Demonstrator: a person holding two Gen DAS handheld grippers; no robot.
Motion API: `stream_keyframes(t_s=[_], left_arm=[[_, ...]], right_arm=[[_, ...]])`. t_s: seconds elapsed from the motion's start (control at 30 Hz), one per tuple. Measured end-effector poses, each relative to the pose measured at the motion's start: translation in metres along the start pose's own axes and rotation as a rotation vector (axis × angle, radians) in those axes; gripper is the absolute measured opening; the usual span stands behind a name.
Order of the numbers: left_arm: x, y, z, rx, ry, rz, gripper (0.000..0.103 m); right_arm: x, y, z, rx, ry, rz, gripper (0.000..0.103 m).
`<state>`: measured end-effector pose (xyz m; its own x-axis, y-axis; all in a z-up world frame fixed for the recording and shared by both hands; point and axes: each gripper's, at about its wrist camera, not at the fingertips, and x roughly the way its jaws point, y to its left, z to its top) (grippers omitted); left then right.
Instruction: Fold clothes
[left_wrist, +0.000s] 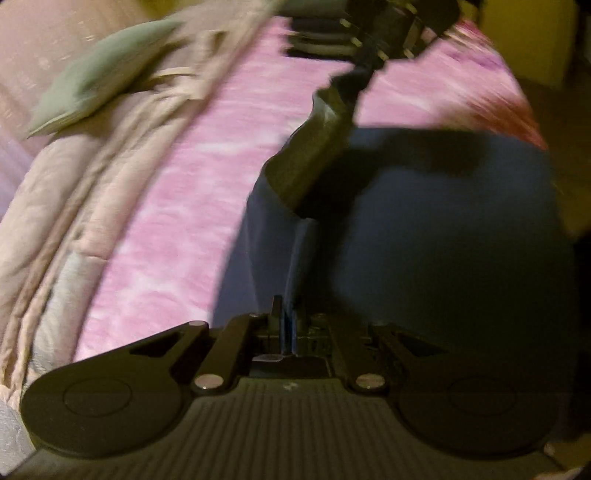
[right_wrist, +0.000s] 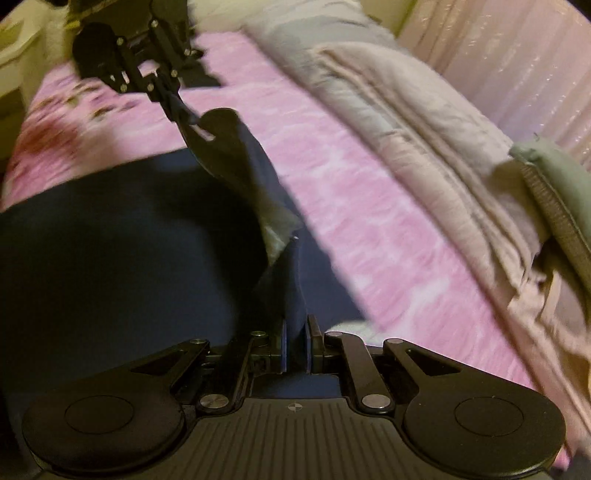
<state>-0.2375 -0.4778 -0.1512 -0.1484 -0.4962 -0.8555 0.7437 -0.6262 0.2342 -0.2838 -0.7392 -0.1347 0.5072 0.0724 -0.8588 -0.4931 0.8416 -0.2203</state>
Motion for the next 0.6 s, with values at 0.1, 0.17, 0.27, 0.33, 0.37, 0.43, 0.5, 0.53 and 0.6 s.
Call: stream_keyframes(t_s=[0.1, 0.17, 0.27, 0.33, 0.37, 0.43, 0.5, 0.53, 0.6], left_arm=[[-0.015, -0.061, -0.014, 0.05, 0.009, -0.032, 0.001], [-0.019, -0.089, -0.026, 0.069, 0.003, -0.029, 0.001], [-0.022, -0.122, -0.04, 0.081, -0.005, -0.01, 0.001], [-0.023, -0.139, -0.048, 0.092, -0.01, 0.01, 0.001], [-0.023, -0.147, -0.051, 0.108, -0.011, 0.02, 0.001], [-0.023, -0.161, -0.057, 0.138, -0.014, 0.042, 0.001], [-0.023, -0.173, -0.063, 0.15, -0.019, 0.06, 0.001], [-0.023, -0.18, -0.067, 0.156, -0.019, 0.068, 0.001], [-0.018, -0.195, -0.073, 0.166, -0.015, 0.078, 0.001]], right_arm=[[-0.014, 0.058, -0.015, -0.021, 0.058, -0.006, 0.008], [-0.02, 0.091, -0.021, -0.034, 0.087, -0.03, 0.008], [-0.021, 0.127, -0.03, -0.028, 0.122, -0.066, 0.008], [-0.018, 0.145, -0.034, -0.026, 0.142, -0.083, 0.008], [-0.016, 0.154, -0.035, -0.034, 0.152, -0.087, 0.008], [-0.015, 0.164, -0.038, -0.047, 0.162, -0.091, 0.008], [-0.017, 0.175, -0.041, -0.064, 0.166, -0.102, 0.008], [-0.019, 0.18, -0.044, -0.069, 0.165, -0.108, 0.008], [-0.02, 0.191, -0.052, -0.089, 0.164, -0.114, 0.008]])
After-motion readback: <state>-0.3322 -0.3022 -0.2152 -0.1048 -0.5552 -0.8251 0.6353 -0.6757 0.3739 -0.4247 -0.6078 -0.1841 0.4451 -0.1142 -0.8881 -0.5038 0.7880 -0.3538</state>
